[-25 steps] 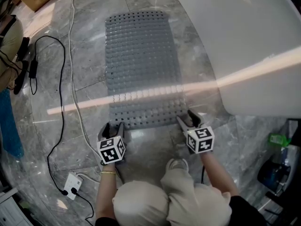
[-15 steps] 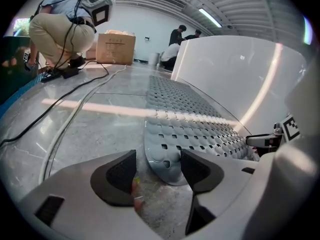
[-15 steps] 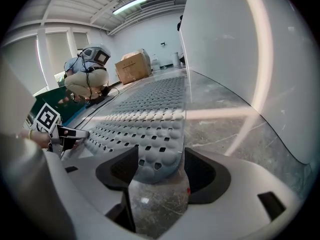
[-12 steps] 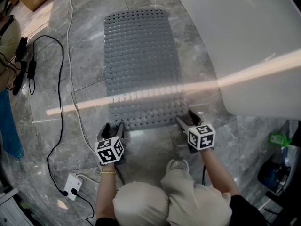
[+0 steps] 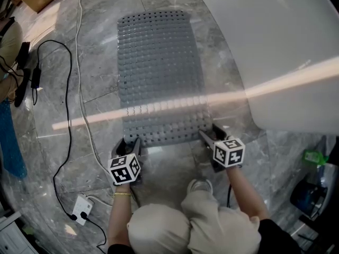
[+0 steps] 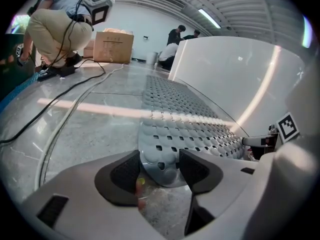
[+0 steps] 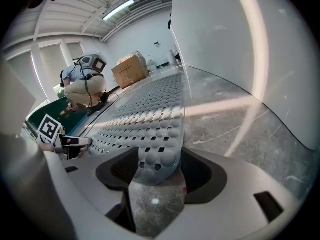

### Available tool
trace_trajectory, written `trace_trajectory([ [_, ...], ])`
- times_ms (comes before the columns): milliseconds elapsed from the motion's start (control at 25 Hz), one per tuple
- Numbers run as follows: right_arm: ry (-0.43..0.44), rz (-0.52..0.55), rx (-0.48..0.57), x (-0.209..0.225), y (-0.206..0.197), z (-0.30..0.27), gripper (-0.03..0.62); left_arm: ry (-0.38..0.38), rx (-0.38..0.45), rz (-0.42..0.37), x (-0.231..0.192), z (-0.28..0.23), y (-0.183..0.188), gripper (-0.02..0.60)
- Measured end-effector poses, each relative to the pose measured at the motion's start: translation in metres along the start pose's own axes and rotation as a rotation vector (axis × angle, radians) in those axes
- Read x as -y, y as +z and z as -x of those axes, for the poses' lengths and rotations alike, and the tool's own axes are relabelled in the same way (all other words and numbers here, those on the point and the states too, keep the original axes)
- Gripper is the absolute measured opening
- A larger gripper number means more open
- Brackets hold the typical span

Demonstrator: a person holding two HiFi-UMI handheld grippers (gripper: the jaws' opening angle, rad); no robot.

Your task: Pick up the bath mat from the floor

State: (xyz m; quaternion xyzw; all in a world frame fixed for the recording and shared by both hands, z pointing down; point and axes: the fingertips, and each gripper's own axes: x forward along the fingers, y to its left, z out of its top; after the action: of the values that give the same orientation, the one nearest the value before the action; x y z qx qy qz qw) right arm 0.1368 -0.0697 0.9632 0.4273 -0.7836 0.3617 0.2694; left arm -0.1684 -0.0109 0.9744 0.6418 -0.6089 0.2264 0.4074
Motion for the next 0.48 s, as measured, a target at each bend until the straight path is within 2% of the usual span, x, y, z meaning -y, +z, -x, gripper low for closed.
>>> trace_trajectory([
  [160,-0.003,0.008,0.016,0.000,0.005,0.005,0.260,0.015,0.016,0.016,-0.002,0.002,0.003,0.220],
  [320,-0.040,0.004,0.041,0.010,0.011,0.013,0.117,0.017,0.019,0.008,0.000,0.005,0.005,0.210],
  [400,-0.027,-0.023,0.056,0.009,0.014,0.016,0.111,0.027,0.032,0.009,-0.001,0.007,0.007,0.203],
  [440,-0.010,-0.045,0.064,0.008,0.015,0.016,0.108,0.032,0.046,0.021,-0.001,0.010,0.010,0.176],
  [480,0.014,-0.070,0.072,0.006,0.016,0.017,0.100,0.030,0.062,0.043,-0.002,0.012,0.013,0.090],
])
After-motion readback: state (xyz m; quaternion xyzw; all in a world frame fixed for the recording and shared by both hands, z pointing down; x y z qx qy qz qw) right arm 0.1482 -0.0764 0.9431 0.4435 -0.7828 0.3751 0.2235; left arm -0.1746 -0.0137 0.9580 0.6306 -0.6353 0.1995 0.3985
